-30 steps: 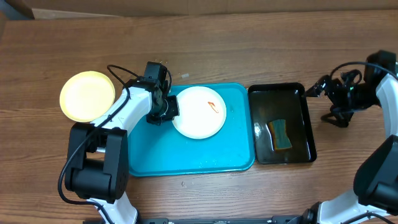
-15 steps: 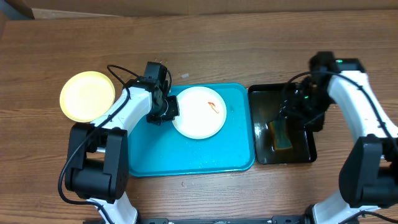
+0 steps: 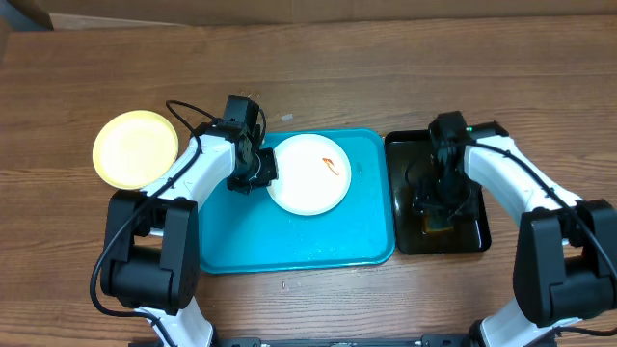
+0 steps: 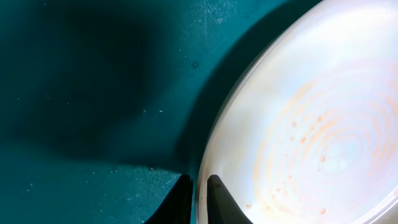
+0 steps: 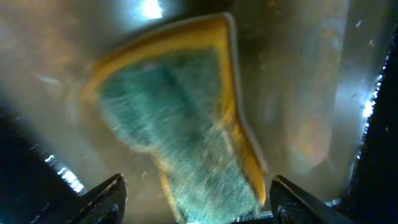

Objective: Clean dirty plates on tray and stack at the side
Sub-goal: 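Reach the right gripper into the basin and grasp the sponge, then rinse the sponge in the basin water with the right gripper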

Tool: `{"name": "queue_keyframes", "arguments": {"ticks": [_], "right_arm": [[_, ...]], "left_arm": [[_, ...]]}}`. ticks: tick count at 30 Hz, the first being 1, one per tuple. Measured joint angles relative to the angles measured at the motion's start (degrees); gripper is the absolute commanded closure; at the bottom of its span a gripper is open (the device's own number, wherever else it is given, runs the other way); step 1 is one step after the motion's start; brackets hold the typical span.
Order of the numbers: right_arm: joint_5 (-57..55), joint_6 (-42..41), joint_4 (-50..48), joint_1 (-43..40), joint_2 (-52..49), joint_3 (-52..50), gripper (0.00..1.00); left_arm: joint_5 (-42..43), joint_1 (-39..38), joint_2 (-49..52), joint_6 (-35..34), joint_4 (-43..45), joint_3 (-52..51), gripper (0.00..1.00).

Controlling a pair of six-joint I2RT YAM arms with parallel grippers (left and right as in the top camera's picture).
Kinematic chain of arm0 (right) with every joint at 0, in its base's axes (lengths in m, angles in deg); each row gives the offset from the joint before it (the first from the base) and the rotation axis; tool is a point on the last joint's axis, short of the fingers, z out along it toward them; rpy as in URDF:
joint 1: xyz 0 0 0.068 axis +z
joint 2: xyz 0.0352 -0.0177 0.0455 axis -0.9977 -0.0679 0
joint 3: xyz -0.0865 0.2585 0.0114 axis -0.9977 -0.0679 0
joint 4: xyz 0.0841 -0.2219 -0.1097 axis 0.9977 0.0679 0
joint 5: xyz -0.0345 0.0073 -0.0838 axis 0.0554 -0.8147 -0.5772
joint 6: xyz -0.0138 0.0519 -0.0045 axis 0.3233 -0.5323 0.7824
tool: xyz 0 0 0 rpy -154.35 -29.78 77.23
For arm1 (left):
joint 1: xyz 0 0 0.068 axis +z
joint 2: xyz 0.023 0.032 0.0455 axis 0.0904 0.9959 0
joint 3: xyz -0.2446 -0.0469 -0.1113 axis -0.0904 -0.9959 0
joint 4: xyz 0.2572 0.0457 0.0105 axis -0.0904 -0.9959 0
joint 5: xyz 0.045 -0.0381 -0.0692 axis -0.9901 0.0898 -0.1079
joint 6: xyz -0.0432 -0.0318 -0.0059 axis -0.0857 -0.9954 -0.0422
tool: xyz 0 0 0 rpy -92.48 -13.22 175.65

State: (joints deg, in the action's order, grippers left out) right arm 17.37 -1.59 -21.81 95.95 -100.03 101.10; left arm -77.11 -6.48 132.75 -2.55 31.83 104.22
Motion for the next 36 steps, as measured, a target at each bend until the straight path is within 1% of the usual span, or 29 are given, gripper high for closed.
{"name": "queue_keyframes", "arguments": {"ticks": [2,3,5,6,8,9,10,11,12,14,16,21,24,28,30,31,32,33,34,35,36], "right_arm": [[-0.1,-0.3,-1.7,0.0,0.0,-1.7,0.27],[-0.1,-0.5,-2.2,0.0,0.0,-2.3,0.32],[0.4,-1.0,-3.3,0.0,0.0,-3.5,0.71],[0.4,-0.9,-3.3,0.0,0.0,-4.0,0.96],[0.5,-1.2,-3.2,0.0,0.0,-4.4,0.96],[0.6,-1.2,-3.0,0.0,0.0,-4.4,0.94],[0.6,-1.4,-3.0,0.0,0.0,-4.4,0.61],[0.6,-1.4,-2.9,0.0,0.0,-4.4,0.26],[0.6,-1.5,-2.5,0.0,0.0,-4.4,0.14],[0.6,-1.5,-1.9,0.0,0.0,-4.4,0.08],[0.7,-1.3,-1.6,0.0,0.0,-4.4,0.06],[0.7,-0.2,-1.9,0.0,0.0,-4.2,0.06],[0.7,0.1,-4.0,0.0,0.0,-3.5,0.07],[0.7,0.2,-8.4,0.0,0.0,-2.4,0.13],[0.7,0.3,-9.7,0.0,0.0,-2.2,0.19],[0.6,0.4,-10.2,0.0,0.0,-2.2,0.27],[0.6,0.8,-10.5,0.0,0.0,-2.2,0.37],[0.5,1.0,-10.6,0.0,0.0,-2.2,0.55],[0.5,0.7,-10.7,0.0,0.0,-2.2,0.82],[0.5,0.5,-10.8,0.0,0.0,-2.2,0.96],[0.5,0.5,-10.7,0.0,0.0,-2.2,0.96]], "left_arm": [[0.0,0.0,0.0,0.0,0.0,0.0,0.88],[0.0,0.0,0.0,0.0,0.0,0.0,0.88],[0.0,0.0,0.0,0.0,0.0,0.0,0.88],[0.0,0.0,0.0,0.0,0.0,0.0,0.88],[0.0,0.0,0.0,0.0,0.0,0.0,0.87],[0.0,0.0,0.0,0.0,0.0,0.0,0.88],[0.0,0.0,0.0,0.0,0.0,0.0,0.88],[0.0,0.0,0.0,0.0,0.0,0.0,0.88],[0.0,0.0,0.0,0.0,0.0,0.0,0.88],[0.0,0.0,0.0,0.0,0.0,0.0,0.87],[0.0,0.0,0.0,0.0,0.0,0.0,0.86],[0.0,0.0,0.0,0.0,0.0,0.0,0.85],[0.0,0.0,0.0,0.0,0.0,0.0,0.85],[0.0,0.0,0.0,0.0,0.0,0.0,0.85],[0.0,0.0,0.0,0.0,0.0,0.0,0.85],[0.0,0.0,0.0,0.0,0.0,0.0,0.85],[0.0,0.0,0.0,0.0,0.0,0.0,0.85],[0.0,0.0,0.0,0.0,0.0,0.0,0.85],[0.0,0.0,0.0,0.0,0.0,0.0,0.85],[0.0,0.0,0.0,0.0,0.0,0.0,0.85],[0.0,0.0,0.0,0.0,0.0,0.0,0.85]]}}
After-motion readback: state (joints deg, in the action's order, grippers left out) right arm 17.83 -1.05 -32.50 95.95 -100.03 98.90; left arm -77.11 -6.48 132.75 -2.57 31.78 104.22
